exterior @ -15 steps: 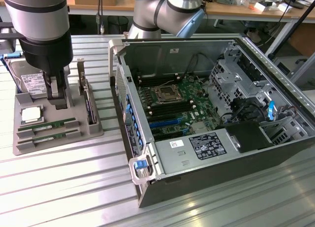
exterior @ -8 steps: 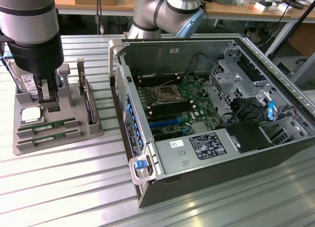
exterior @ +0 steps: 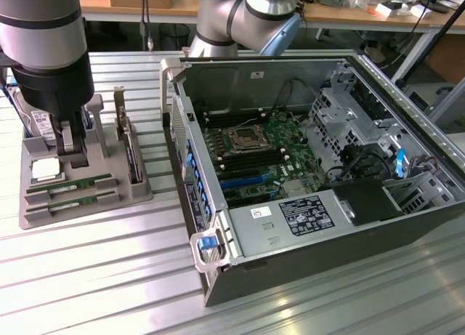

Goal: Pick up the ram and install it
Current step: 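Pick up the ram and move it above insertion slot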

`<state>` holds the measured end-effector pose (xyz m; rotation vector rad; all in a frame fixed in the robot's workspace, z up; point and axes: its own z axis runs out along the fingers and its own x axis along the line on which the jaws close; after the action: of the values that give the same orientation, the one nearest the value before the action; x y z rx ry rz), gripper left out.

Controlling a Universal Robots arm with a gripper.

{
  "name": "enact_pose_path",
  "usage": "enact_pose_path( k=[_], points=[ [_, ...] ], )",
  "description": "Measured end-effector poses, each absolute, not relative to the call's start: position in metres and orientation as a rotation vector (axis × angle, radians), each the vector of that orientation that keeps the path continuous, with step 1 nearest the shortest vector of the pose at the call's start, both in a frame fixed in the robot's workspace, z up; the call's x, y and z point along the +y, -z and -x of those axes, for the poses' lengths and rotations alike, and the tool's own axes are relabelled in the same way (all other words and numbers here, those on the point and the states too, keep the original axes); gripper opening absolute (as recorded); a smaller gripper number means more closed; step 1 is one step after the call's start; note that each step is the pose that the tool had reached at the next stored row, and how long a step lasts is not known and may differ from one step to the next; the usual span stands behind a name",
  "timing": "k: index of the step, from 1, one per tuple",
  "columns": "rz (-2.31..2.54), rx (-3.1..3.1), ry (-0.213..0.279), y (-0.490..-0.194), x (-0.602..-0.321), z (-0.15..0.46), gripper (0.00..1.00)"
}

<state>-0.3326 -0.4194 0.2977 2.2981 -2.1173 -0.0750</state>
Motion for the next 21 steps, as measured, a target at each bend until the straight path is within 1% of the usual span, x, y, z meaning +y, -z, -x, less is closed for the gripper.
enact_pose_path(
  k=[21],
  points=[
    [-2.307, -2.107, 0.075, -0.2891, -0.4262, 0.3326, 0.30]
  ],
)
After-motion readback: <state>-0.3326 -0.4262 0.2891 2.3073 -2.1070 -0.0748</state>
